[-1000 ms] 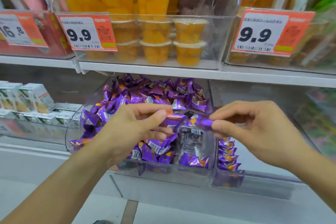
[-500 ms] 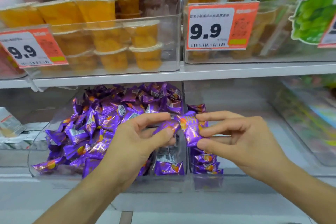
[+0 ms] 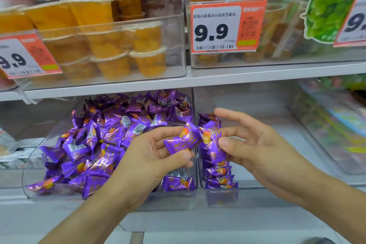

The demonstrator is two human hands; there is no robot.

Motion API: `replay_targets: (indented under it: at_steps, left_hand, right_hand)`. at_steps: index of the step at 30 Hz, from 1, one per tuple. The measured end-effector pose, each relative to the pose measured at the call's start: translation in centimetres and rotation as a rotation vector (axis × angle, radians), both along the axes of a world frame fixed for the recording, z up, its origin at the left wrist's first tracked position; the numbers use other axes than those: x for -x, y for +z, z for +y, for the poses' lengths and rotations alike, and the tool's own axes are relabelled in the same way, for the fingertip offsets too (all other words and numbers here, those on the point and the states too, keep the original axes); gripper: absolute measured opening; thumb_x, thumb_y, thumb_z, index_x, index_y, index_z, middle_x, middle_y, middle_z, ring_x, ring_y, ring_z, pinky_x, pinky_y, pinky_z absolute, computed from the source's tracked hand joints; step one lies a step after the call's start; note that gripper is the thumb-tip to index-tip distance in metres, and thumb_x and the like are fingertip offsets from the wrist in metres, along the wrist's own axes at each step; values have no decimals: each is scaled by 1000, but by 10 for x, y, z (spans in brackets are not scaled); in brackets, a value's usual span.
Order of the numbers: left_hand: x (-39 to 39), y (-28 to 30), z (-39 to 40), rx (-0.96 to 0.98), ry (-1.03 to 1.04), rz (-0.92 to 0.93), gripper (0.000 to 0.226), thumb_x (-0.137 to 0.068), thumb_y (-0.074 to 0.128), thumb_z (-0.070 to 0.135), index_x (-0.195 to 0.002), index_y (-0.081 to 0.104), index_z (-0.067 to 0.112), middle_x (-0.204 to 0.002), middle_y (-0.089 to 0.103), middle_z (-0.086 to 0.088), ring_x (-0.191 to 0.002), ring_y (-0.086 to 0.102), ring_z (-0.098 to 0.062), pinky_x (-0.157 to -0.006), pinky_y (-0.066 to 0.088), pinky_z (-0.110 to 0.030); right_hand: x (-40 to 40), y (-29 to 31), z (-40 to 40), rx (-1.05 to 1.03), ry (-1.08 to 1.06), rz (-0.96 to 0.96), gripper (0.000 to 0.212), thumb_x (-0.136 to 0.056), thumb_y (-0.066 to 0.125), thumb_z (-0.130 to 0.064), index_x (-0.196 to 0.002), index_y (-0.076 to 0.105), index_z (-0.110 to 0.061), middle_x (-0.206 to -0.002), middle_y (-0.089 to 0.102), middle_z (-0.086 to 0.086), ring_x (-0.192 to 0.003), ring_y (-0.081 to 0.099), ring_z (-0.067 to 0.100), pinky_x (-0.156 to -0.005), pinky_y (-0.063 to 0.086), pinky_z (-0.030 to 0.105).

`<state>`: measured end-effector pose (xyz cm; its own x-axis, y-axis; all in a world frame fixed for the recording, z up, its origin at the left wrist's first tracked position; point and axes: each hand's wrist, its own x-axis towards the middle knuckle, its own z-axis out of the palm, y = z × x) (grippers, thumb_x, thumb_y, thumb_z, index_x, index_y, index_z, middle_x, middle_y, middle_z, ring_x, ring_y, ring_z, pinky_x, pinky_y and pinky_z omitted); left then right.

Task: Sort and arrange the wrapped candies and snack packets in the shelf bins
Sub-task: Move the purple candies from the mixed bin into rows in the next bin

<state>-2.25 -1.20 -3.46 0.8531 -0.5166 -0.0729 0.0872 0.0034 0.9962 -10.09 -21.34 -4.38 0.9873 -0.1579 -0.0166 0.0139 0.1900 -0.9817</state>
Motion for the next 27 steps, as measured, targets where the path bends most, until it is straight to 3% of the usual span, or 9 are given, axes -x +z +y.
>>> replay_targets:
  at_steps: [4, 7, 8, 10, 13, 16, 19, 23, 27]
  left_hand:
    - [3, 1, 0, 19, -78, 49, 44, -73, 80, 0, -114, 63, 7, -100, 74, -20, -86, 74, -30, -71, 59, -26]
    - [6, 1, -2, 44, -124, 67, 39, -80, 78, 7, -115, 64, 0, -103, 73, -21, -87, 73, -29, -77, 60, -34]
    - [7, 2, -3, 51, -105, 78, 35, -80, 77, 11, -111, 65, -1, -100, 73, -22, -83, 72, -27, -77, 61, -35]
    - [7, 2, -4, 44, -75, 84, 33, -78, 69, 17, -104, 68, -3, -96, 73, -24, -76, 70, -24, -72, 62, -35]
    - [6, 0, -4, 35, -74, 104, 31, -80, 65, 15, -104, 71, -4, -96, 73, -26, -74, 70, -24, -67, 60, -30]
    - [4, -3, -2, 23, -91, 130, 33, -80, 65, 13, -108, 70, -3, -100, 72, -27, -85, 72, -32, -75, 61, -37]
    - [2, -3, 0, -7, -103, 133, 33, -83, 62, 16, -111, 70, 1, -100, 74, -22, -85, 74, -30, -71, 61, -32]
    - [4, 1, -4, 14, -82, 155, 38, -87, 57, 27, -108, 71, -1, -101, 75, -19, -87, 73, -29, -70, 61, -33]
    - [4, 5, -10, 60, -52, 318, 51, -78, 53, 46, -84, 80, 3, -94, 75, -21, -80, 74, -31, -61, 61, -38]
  right_hand:
    - [3, 0, 9, -76, -31, 44, 38, -74, 73, -13, -110, 76, -26, -108, 65, 14, -84, 69, 26, -86, 59, 37]
    - [3, -5, 14, 9, -87, 60, 34, -72, 76, -21, -105, 77, -26, -115, 70, 7, -98, 70, 39, -97, 52, 58]
    - [3, -3, 15, 22, -89, 57, 34, -69, 79, -21, -103, 76, -24, -112, 72, 4, -95, 71, 38, -97, 51, 59]
    - [3, -1, 16, 31, -69, 56, 38, -65, 89, -15, -100, 73, -16, -103, 75, 5, -82, 73, 32, -87, 59, 49]
    - [4, 3, 16, 68, -63, 59, 47, -60, 84, -13, -104, 68, -13, -93, 73, 9, -69, 71, 26, -66, 60, 33]
    - [3, 4, 13, -35, -40, 76, 60, -60, 86, -3, -115, 66, -15, -98, 72, 18, -75, 72, 30, -65, 58, 33]
    - [4, 7, 9, -132, 33, 100, 47, -62, 78, 2, -107, 66, 1, -103, 70, 28, -81, 72, 33, -65, 60, 32]
    - [4, 2, 3, -63, 86, 112, 54, -48, 96, -14, -93, 69, -3, -96, 72, 23, -77, 71, 32, -70, 61, 36]
    - [3, -3, 1, 18, 111, 116, 68, -37, 102, -27, -93, 71, -3, -92, 72, 21, -69, 68, 26, -61, 56, 29]
